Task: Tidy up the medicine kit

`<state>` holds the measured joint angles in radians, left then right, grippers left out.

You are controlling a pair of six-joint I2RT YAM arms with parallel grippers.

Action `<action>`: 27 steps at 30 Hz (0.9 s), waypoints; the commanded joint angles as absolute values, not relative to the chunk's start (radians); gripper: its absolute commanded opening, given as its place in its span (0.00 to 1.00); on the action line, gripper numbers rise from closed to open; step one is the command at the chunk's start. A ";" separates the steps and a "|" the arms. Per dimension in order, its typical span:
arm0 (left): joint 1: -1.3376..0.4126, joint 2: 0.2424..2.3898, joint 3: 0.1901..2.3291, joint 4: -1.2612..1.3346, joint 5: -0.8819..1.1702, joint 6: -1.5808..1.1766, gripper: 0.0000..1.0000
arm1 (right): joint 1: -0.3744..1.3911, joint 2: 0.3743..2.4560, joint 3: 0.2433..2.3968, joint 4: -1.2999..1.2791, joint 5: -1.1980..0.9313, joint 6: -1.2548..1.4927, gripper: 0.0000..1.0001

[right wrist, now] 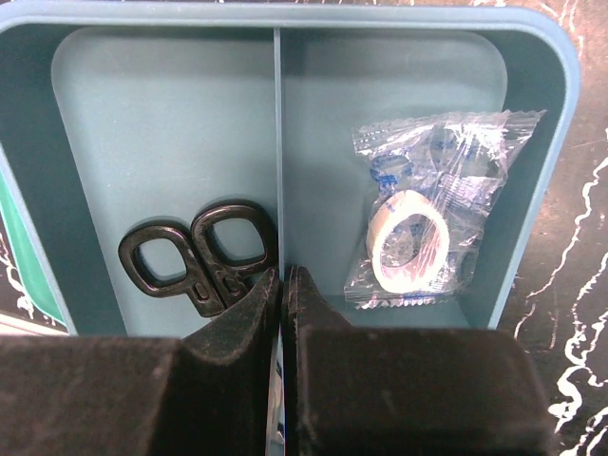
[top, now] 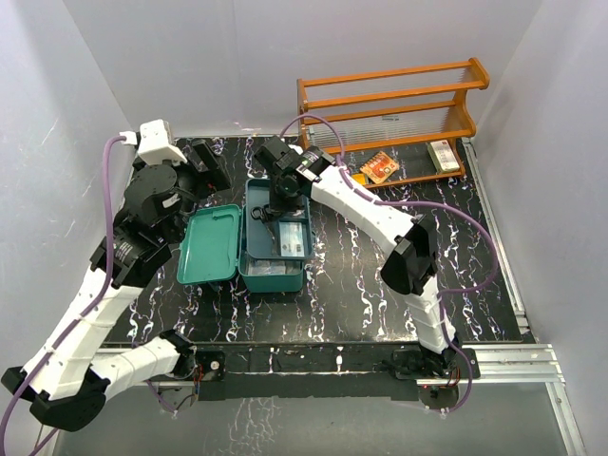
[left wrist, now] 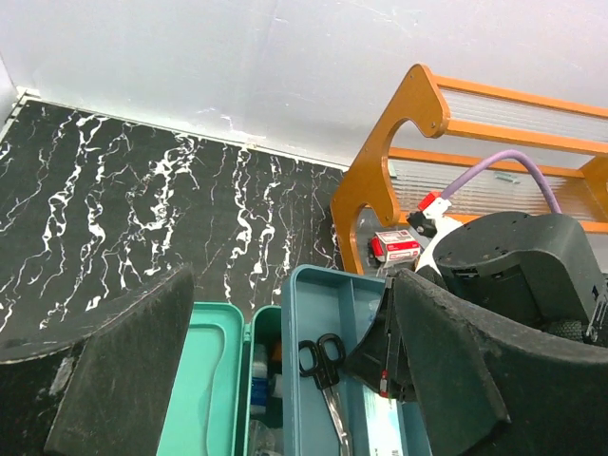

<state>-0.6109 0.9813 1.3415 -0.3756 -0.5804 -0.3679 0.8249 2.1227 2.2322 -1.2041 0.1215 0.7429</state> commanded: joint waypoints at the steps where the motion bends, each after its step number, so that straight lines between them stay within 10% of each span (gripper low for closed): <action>1: -0.615 0.964 1.328 -0.405 -0.635 -0.372 0.85 | 0.847 2.117 2.305 -1.172 0.124 0.819 0.00; 27: -0.616 0.919 1.304 -0.440 -0.668 -0.359 0.86 | 0.880 2.181 2.257 -1.173 0.207 0.890 0.00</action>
<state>-0.6109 0.9260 1.3083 -0.4431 -0.6445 -0.3710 0.8795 2.1792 2.2421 -1.1950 0.1677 0.8917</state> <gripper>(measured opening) 0.862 0.019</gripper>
